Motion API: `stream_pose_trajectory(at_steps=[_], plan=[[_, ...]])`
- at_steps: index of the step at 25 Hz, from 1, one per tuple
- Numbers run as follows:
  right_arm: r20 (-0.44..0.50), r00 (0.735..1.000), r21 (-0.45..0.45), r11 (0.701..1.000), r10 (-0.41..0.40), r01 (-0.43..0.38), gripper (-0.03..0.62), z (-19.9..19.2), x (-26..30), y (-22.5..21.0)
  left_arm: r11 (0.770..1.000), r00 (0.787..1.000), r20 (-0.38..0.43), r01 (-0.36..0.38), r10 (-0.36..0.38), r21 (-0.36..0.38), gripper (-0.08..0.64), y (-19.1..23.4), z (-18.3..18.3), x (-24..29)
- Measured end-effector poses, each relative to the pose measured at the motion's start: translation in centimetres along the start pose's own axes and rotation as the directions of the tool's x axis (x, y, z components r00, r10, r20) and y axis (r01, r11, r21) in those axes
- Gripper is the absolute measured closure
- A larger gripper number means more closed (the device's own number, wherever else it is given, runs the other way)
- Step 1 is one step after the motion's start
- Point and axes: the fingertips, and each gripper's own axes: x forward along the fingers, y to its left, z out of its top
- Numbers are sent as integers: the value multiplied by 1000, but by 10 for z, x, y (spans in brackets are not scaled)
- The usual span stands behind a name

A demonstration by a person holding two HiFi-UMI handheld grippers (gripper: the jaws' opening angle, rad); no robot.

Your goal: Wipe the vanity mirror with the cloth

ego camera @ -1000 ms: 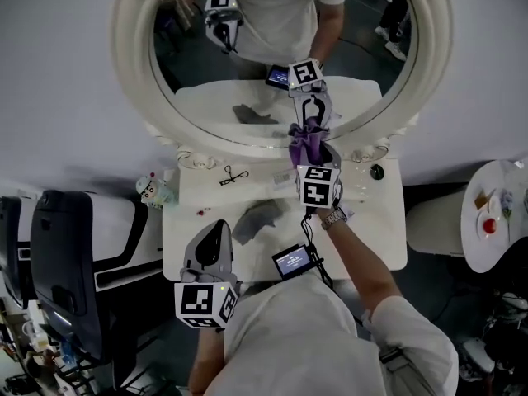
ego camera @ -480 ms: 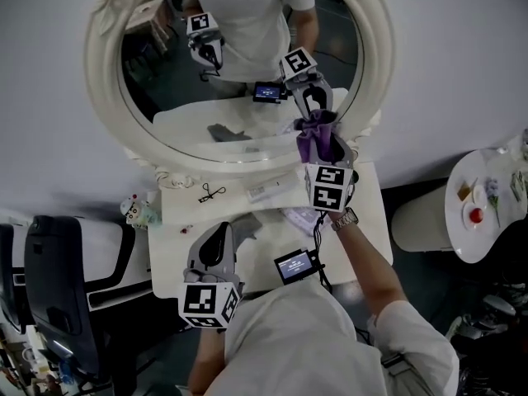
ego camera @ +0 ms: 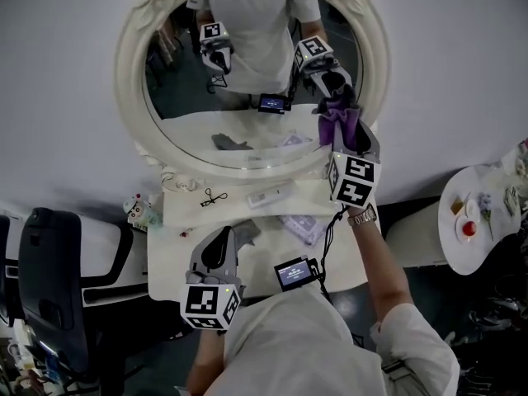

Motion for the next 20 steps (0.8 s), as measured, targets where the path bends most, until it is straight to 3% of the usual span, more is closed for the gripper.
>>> stream_pose_trajectory(at_steps=[4,13,20], plan=[[20,1000,36,999,2,-2,433,11,-17,6,1000,1000,9,-9,9,-13,557,10,-2,-15],[3,985,93,981,171,-171,430,-14,-99,72,999,999,3,38,-38,-19,557,30,-9,-38],[-67,989,154,981,132,-120,431,-54,-170,97,994,994,-1,105,-105,-10,557,50,-21,-51]])
